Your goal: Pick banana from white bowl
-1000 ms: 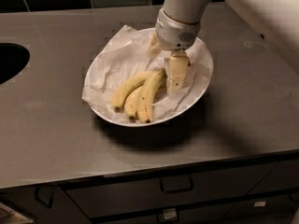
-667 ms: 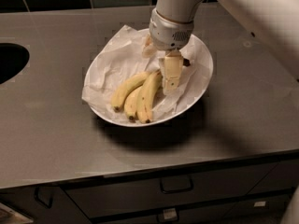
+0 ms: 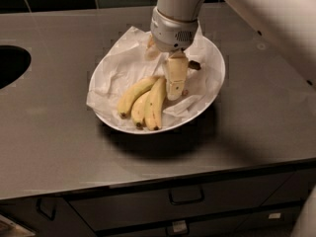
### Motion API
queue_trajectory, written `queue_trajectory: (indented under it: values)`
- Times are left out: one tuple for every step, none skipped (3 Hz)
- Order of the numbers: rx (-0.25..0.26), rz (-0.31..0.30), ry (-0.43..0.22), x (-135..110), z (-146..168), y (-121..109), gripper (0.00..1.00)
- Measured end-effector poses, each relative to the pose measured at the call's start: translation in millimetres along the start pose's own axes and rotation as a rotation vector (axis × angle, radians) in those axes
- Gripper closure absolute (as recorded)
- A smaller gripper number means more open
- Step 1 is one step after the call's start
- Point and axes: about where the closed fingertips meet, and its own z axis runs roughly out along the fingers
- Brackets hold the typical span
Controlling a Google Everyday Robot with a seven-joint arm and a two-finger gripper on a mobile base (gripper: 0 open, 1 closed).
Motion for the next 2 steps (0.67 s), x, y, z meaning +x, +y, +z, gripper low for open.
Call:
queue_trajectory:
  values:
    - [0.003,0.001,0.002,-0.1,-0.6,-0.6,0.18]
    - [0.011,0.033,-0.021,13.5,3.8,1.9,0.20]
